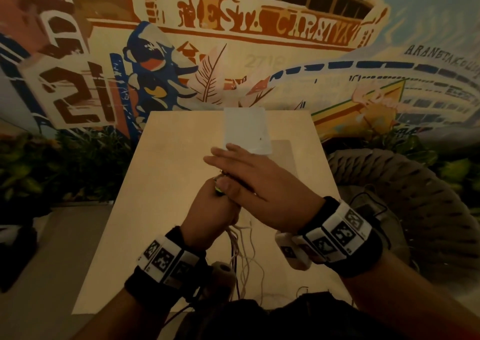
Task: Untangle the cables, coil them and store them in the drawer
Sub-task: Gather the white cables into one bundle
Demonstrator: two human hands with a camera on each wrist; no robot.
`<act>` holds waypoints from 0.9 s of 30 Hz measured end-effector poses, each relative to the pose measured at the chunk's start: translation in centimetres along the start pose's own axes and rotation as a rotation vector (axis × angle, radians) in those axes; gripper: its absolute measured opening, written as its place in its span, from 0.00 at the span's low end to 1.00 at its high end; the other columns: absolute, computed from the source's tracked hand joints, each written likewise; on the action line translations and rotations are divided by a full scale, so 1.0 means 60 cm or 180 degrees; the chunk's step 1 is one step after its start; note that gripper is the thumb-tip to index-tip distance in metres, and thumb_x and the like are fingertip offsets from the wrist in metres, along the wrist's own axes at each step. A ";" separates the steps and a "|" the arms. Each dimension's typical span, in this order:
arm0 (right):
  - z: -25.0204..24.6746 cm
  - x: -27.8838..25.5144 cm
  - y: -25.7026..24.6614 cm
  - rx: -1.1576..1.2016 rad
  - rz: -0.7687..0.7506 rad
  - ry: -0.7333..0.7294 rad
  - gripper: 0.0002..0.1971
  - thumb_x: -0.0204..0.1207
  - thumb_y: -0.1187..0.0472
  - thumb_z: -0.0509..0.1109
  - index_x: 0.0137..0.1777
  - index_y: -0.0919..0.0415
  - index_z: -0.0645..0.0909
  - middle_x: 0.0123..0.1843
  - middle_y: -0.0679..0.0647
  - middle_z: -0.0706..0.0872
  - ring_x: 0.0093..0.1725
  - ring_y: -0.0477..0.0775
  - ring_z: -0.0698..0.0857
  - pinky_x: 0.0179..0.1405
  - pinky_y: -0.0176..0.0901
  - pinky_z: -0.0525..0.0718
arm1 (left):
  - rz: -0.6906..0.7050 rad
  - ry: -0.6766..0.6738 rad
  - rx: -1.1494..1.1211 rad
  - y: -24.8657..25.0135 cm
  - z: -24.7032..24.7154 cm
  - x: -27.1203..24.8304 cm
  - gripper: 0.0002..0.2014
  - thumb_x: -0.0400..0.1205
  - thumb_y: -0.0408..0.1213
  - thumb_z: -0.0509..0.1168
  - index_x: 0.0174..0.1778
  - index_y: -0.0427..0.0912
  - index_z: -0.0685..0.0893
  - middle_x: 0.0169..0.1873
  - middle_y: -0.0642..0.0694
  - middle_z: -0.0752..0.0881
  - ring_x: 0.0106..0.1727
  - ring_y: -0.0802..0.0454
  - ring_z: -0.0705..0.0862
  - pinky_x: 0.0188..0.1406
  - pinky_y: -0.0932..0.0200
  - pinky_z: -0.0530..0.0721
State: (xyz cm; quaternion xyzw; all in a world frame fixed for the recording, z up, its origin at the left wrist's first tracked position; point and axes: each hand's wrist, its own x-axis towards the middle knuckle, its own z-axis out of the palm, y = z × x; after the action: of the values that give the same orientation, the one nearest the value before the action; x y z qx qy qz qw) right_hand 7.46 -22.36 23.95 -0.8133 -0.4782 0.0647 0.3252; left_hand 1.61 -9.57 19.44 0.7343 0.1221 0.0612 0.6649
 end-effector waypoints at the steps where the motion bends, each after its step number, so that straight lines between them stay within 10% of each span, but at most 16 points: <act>1: 0.004 -0.002 0.003 0.0193 0.0015 -0.0061 0.25 0.89 0.45 0.54 0.86 0.43 0.62 0.81 0.46 0.74 0.81 0.40 0.67 0.75 0.32 0.64 | -0.0098 0.0046 -0.0108 -0.001 -0.002 0.002 0.09 0.74 0.46 0.61 0.29 0.52 0.79 0.19 0.45 0.77 0.24 0.50 0.74 0.28 0.52 0.72; 5: 0.017 -0.014 0.065 0.0899 0.0392 0.0276 0.23 0.90 0.46 0.53 0.84 0.37 0.62 0.77 0.43 0.78 0.72 0.33 0.77 0.67 0.25 0.75 | -0.0265 -0.0372 -0.0489 -0.006 -0.022 0.001 0.18 0.84 0.48 0.70 0.34 0.42 0.77 0.21 0.50 0.65 0.22 0.51 0.60 0.21 0.59 0.64; 9: 0.070 -0.047 0.238 0.0764 0.1491 0.0839 0.10 0.88 0.55 0.63 0.63 0.46 0.83 0.56 0.44 0.88 0.53 0.43 0.86 0.58 0.47 0.85 | -0.0512 -0.0171 -0.0819 -0.021 -0.052 0.007 0.15 0.85 0.45 0.66 0.35 0.41 0.77 0.23 0.48 0.60 0.23 0.52 0.54 0.19 0.62 0.59; 15: 0.187 -0.108 0.419 0.0184 0.2913 -0.0395 0.10 0.82 0.54 0.69 0.60 0.56 0.84 0.57 0.56 0.88 0.58 0.60 0.85 0.56 0.45 0.81 | -0.0752 0.0038 -0.0972 -0.043 -0.081 0.007 0.15 0.79 0.46 0.69 0.34 0.40 0.75 0.21 0.50 0.60 0.19 0.55 0.55 0.19 0.64 0.55; 22: 0.269 -0.032 0.420 0.0110 0.2245 -0.0541 0.13 0.80 0.57 0.69 0.63 0.50 0.81 0.61 0.55 0.82 0.61 0.59 0.83 0.63 0.48 0.80 | -0.0946 0.0219 -0.0827 -0.071 -0.098 -0.002 0.15 0.80 0.45 0.71 0.33 0.40 0.79 0.22 0.49 0.61 0.20 0.54 0.56 0.18 0.63 0.57; 27: 0.302 0.035 0.428 -0.0626 0.1857 -0.1095 0.29 0.84 0.58 0.62 0.85 0.46 0.63 0.84 0.55 0.66 0.80 0.62 0.68 0.80 0.58 0.67 | -0.1017 0.0227 -0.0753 -0.080 -0.112 -0.015 0.16 0.79 0.47 0.75 0.33 0.42 0.80 0.24 0.46 0.61 0.24 0.52 0.56 0.22 0.56 0.55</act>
State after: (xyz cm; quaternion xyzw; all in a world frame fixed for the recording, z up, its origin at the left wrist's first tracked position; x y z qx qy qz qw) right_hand 19.95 -20.66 -4.93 -0.9203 -0.2774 0.2445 0.1278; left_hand -1.43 -2.93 15.46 0.6198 0.2525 -0.0052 0.7431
